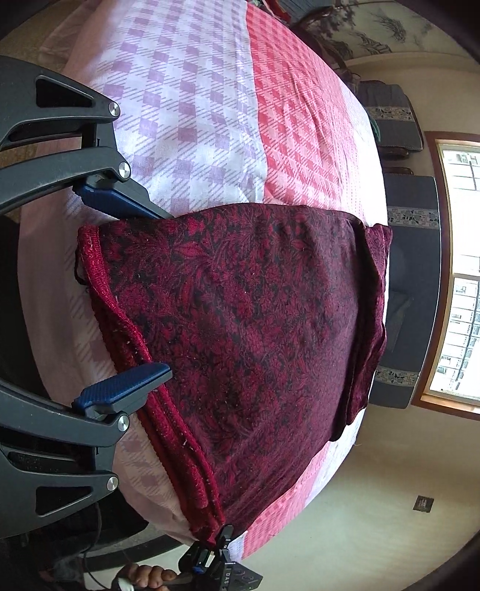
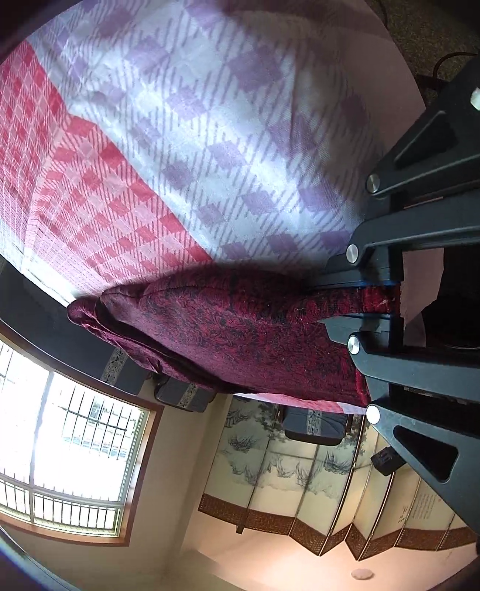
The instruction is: Fold small clothes
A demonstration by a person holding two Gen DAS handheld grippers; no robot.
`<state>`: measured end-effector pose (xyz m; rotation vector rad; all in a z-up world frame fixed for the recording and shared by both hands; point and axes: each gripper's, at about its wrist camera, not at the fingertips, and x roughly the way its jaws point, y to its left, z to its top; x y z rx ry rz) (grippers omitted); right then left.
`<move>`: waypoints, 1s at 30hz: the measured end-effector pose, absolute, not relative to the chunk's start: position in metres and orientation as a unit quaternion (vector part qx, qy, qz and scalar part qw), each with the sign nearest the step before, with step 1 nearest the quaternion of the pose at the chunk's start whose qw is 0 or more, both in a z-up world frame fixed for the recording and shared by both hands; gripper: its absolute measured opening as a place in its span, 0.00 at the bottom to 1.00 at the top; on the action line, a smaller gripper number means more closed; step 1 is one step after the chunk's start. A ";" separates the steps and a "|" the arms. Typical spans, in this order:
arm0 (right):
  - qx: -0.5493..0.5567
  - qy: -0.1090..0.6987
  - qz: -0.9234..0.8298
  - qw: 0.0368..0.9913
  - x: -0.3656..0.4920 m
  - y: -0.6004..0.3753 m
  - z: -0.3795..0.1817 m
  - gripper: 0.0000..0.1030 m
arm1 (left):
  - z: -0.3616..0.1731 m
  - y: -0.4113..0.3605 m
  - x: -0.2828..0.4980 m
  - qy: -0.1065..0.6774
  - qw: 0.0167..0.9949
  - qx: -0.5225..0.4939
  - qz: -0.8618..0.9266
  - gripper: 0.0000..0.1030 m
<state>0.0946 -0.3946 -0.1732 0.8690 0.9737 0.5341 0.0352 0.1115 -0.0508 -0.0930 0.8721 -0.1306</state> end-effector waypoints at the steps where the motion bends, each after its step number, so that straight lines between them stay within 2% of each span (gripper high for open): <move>1: 0.394 0.448 0.245 0.764 0.095 -0.393 -0.172 0.06 | -0.051 0.110 0.036 0.421 0.904 -0.042 -0.062 0.71; 24: 0.389 0.460 0.254 0.756 0.104 -0.390 -0.171 0.09 | -0.050 0.117 0.034 0.418 0.903 -0.056 -0.081 0.71; 30: 0.384 0.466 0.256 0.755 0.106 -0.393 -0.173 0.09 | -0.047 0.133 0.035 0.423 0.895 -0.090 -0.107 0.65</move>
